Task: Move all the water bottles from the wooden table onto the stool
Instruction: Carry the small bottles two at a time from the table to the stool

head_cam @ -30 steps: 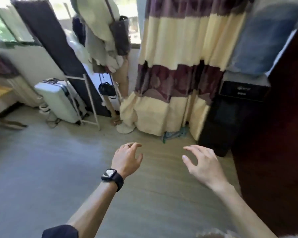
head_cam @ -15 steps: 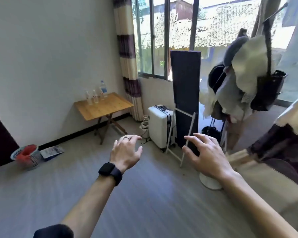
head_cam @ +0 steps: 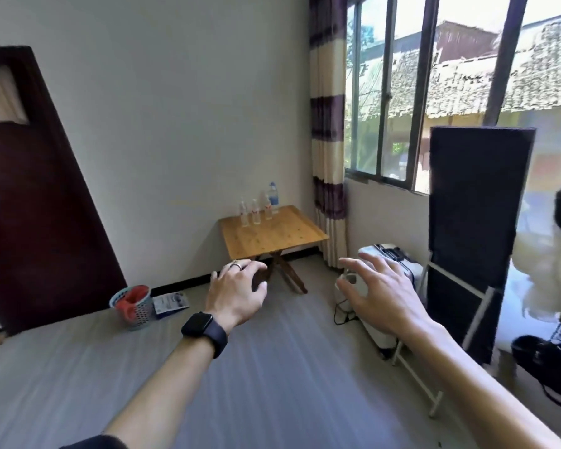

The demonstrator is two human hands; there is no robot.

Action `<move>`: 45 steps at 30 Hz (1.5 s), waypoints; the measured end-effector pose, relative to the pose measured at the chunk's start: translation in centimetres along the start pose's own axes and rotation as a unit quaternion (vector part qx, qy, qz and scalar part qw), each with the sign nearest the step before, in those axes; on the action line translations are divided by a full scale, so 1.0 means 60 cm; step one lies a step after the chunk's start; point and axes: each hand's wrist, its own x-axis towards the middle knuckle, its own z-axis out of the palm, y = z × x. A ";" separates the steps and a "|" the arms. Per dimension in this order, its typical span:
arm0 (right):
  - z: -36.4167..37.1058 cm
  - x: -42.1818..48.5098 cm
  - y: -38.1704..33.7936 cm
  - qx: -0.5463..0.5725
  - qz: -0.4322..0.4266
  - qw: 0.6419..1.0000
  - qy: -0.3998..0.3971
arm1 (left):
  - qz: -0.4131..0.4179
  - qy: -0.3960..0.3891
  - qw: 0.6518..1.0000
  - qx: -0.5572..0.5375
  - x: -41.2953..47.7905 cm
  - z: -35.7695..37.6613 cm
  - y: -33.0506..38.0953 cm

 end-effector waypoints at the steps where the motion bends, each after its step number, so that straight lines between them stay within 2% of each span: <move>1: 0.009 0.041 0.012 0.005 -0.011 1.000 -0.005 | -0.016 0.004 1.000 -0.003 0.031 0.005 -0.002; 12: 0.114 0.414 0.103 0.034 -0.082 0.996 -0.033 | -0.106 0.029 0.994 0.016 0.312 0.075 -0.046; 18: 0.196 0.596 0.129 0.035 -0.094 0.994 -0.046 | -0.106 0.028 0.994 0.019 0.479 0.151 -0.098; 28: 0.327 0.934 0.145 0.034 -0.095 0.994 -0.042 | -0.098 0.032 0.995 -0.004 0.841 0.265 -0.217; 39: 0.550 1.315 0.178 0.055 -0.101 0.991 -0.067 | -0.122 0.003 0.992 0.018 1.173 0.419 -0.373; 45: 0.671 1.535 0.178 0.066 -0.119 0.986 -0.098 | -0.178 -0.004 0.984 0.032 1.346 0.472 -0.466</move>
